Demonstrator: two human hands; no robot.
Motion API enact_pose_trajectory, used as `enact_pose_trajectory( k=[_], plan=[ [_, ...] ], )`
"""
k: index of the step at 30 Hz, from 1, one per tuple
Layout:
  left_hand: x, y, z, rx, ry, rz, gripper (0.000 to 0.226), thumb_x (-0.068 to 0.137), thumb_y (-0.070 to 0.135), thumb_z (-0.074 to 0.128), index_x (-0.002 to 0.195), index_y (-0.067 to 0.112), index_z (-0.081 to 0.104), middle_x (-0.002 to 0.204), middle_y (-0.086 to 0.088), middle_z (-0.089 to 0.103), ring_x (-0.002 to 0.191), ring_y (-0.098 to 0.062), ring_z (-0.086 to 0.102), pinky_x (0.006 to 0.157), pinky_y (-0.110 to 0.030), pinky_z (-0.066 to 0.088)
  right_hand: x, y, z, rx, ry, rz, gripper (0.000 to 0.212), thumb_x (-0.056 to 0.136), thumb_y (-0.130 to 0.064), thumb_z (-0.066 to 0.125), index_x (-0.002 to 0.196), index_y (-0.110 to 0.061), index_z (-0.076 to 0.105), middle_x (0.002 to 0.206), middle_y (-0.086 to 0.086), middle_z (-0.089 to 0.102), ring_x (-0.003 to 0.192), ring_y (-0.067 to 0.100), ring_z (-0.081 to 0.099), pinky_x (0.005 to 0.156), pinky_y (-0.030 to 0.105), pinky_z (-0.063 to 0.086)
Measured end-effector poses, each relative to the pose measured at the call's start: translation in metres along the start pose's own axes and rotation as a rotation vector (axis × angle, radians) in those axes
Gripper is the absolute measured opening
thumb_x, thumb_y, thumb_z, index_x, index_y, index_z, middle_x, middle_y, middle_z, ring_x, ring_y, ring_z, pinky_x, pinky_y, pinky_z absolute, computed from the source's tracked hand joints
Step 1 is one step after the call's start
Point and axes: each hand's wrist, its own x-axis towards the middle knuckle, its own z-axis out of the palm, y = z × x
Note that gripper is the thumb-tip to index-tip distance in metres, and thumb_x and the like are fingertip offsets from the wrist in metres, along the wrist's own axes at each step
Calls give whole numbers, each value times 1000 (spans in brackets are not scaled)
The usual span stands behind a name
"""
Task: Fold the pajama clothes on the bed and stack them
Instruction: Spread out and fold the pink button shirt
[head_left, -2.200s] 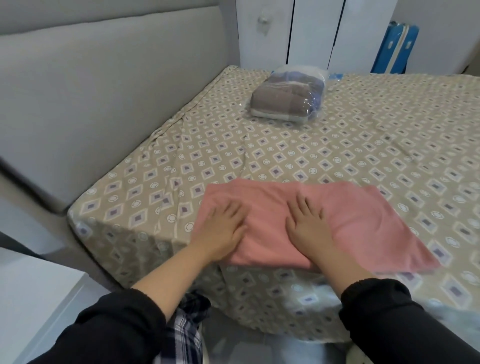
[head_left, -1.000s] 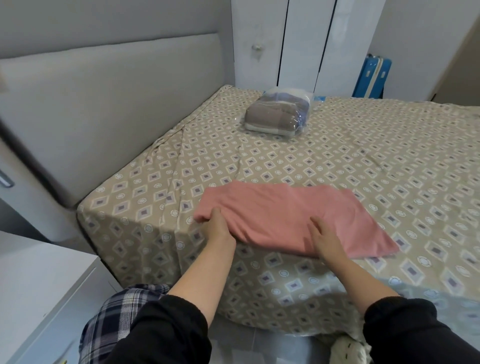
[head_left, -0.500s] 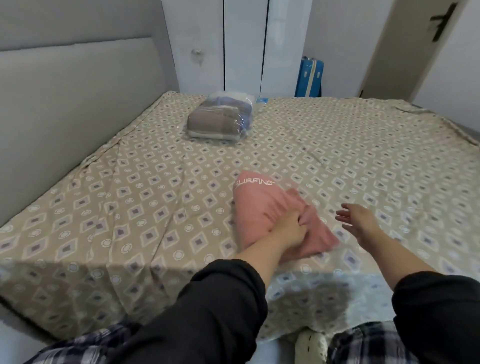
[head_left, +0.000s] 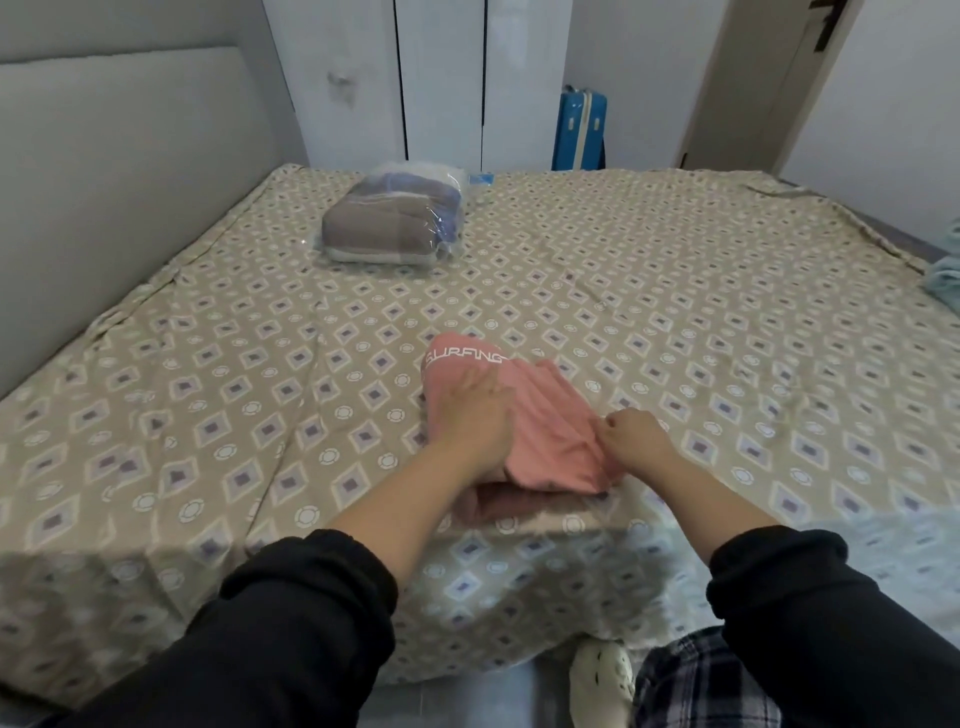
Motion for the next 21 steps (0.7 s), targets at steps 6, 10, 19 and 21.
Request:
enact_pose_trajectory(
  k=[6,10,19,21],
  plan=[
    [-5,-14,32,-53,-101,-126,52,101,46,19,147,28,33,163,-1,-4,148,-28,-12,110,-66,-3,7,-16,25,-62,-84,-4,56,88,-67,43,62,-17,41,72,4,51,77,26,51,67,35,40],
    [0,-12,39,-41,-104,-133,55,99,51,16,147,30,34,162,1,-4,147,-26,-14,108,-69,-4,13,-17,24,104,61,-3,39,91,-41,56,64,-16,45,68,2,52,78,29,55,63,32,38],
    [6,3,53,-95,-201,-171,59,96,57,17,148,33,30,162,4,-6,147,-22,-18,106,-70,-8,29,-5,31,62,80,153,27,94,-24,55,111,-5,48,108,17,61,101,36,58,73,35,40],
    [7,-1,53,-168,-131,-185,55,97,48,23,150,33,25,162,3,-7,147,-21,-17,109,-67,-7,28,-5,36,11,81,150,27,95,-24,54,113,-5,47,110,18,61,103,36,58,76,37,43]
  ],
)
